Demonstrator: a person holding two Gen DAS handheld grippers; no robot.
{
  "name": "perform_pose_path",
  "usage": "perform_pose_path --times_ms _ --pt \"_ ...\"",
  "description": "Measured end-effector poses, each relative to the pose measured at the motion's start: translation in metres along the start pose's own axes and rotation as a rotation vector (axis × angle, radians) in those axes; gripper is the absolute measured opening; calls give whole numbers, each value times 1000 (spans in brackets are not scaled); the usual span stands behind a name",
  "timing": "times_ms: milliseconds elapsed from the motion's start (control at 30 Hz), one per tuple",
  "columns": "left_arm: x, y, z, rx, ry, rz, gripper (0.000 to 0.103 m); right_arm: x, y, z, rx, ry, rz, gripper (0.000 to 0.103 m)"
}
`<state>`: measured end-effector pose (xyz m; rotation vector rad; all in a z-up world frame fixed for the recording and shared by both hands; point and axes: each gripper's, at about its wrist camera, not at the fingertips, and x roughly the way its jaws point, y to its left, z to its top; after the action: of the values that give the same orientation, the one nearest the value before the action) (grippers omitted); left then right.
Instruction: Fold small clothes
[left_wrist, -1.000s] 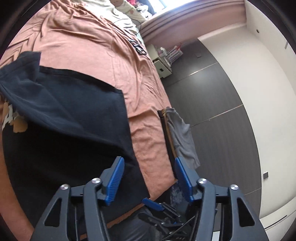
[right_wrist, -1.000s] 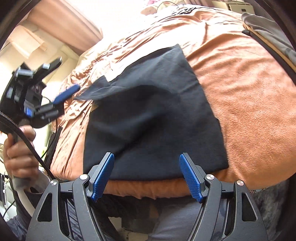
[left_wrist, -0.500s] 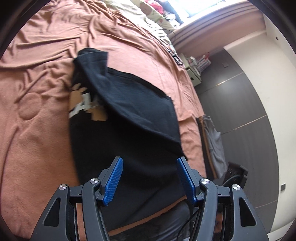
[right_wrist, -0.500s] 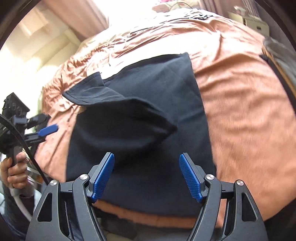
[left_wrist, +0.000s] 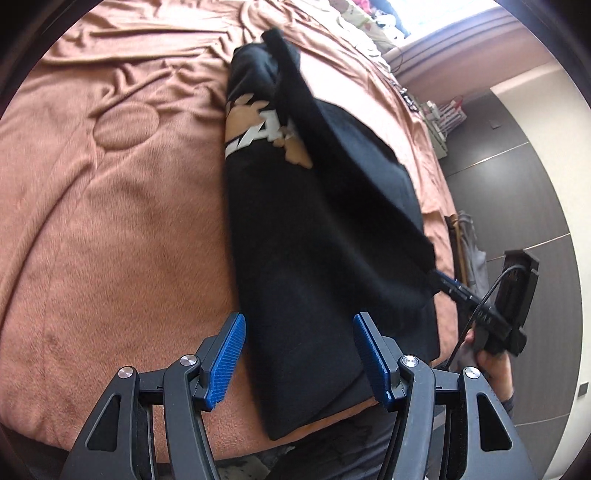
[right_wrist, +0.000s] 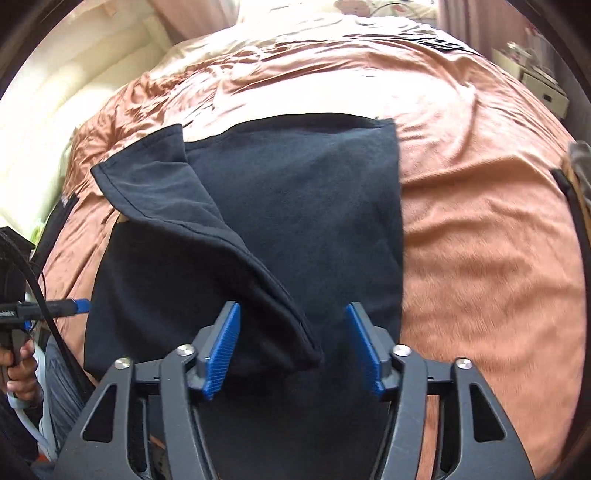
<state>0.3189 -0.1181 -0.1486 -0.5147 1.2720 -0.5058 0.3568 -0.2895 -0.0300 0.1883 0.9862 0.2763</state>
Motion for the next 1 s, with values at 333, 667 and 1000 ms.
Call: perform_pose_path --times_ms 333,667,1000 --pt "17 5 -14 -1 45 7 47 22 6 27 -43 11 24 4" --pt "10 9 -16 20 51 19 46 -13 -1 4 15 -55 31 3" --pt "17 -5 -18 81 71 45 46 -39 -14 -43 90 -88 30 3"
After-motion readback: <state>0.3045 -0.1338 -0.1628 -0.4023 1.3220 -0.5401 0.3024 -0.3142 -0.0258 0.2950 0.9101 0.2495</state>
